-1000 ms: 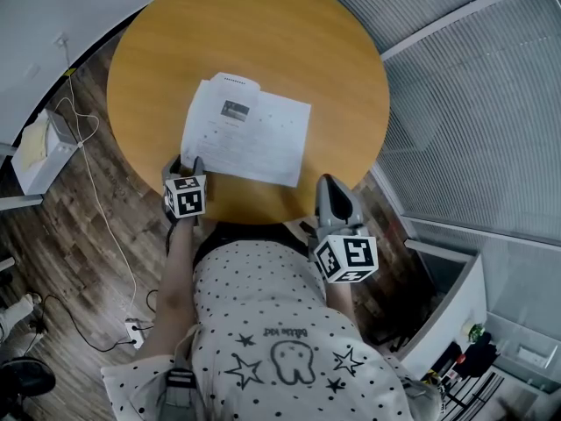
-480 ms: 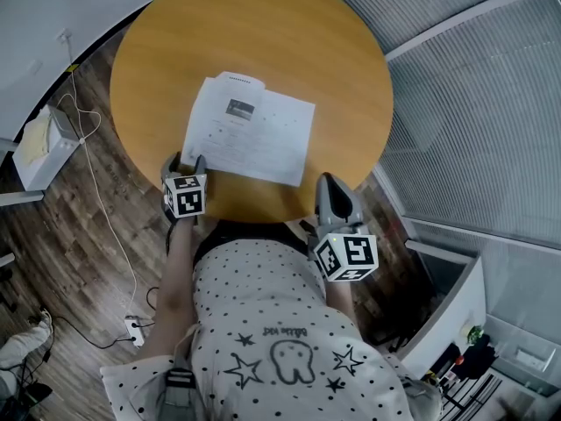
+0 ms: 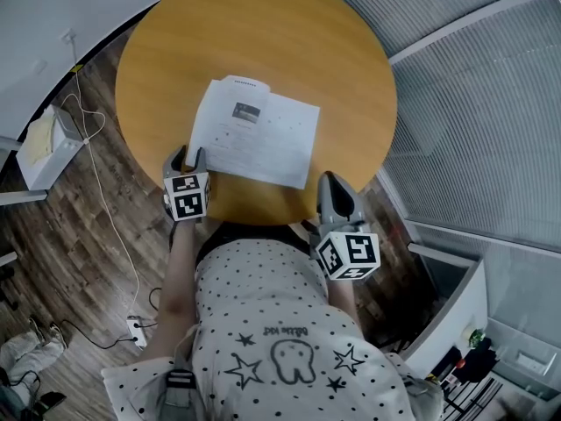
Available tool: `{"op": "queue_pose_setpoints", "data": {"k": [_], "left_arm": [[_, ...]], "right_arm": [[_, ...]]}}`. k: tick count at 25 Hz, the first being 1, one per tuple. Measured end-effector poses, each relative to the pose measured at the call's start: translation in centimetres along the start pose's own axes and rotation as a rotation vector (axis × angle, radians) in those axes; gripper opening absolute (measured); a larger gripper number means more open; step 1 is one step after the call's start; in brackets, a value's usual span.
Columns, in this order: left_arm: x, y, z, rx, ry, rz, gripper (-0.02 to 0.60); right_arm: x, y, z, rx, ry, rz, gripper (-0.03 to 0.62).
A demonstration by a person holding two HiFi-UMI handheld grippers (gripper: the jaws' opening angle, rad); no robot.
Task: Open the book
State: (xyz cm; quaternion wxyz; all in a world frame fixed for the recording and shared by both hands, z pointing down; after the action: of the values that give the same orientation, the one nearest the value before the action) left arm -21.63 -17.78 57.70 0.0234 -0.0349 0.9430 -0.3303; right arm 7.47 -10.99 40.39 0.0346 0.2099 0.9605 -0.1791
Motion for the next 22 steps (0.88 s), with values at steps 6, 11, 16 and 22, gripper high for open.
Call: {"op": "queue_pose_setpoints", "data": {"k": [6,11,16,22], "left_arm": [[-0.2,1.3,3.7,-0.089,-0.009,-0.012,0.079],[-0.2,2.5,7.1,-0.176,-0.016,-0.02,0.035],[-1.0,4.0,9.8,-0.24,-0.042,-0.043,0.011],[-3.3,6.2,12.6,-0.325,-0.072,-0.09,0.011]], "right_arm": [[0.0,-0.2,0.4,-0.005,-0.001,0.002,0.005],[-0.6,0.0,1.5,-0.032,0.012,0.0,0.005],[-2.0,1.4,1.8,-0.056,0.014,-0.03,0.004],[-2.9,2.5,2.2,-0.077,0.005,-0.036,0.005]]}}
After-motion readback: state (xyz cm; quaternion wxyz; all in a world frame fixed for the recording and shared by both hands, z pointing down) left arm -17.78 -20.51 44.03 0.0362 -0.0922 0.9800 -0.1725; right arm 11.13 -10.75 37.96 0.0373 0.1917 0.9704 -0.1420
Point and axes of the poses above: the fingertips, and each gripper's own axes: y backward along the fingers, x to its left, z out of its top, the point moved 3 cm from there along y, backward along the fingers, and after that the axes turned 7 degrees about z, right-handed, at the moved point
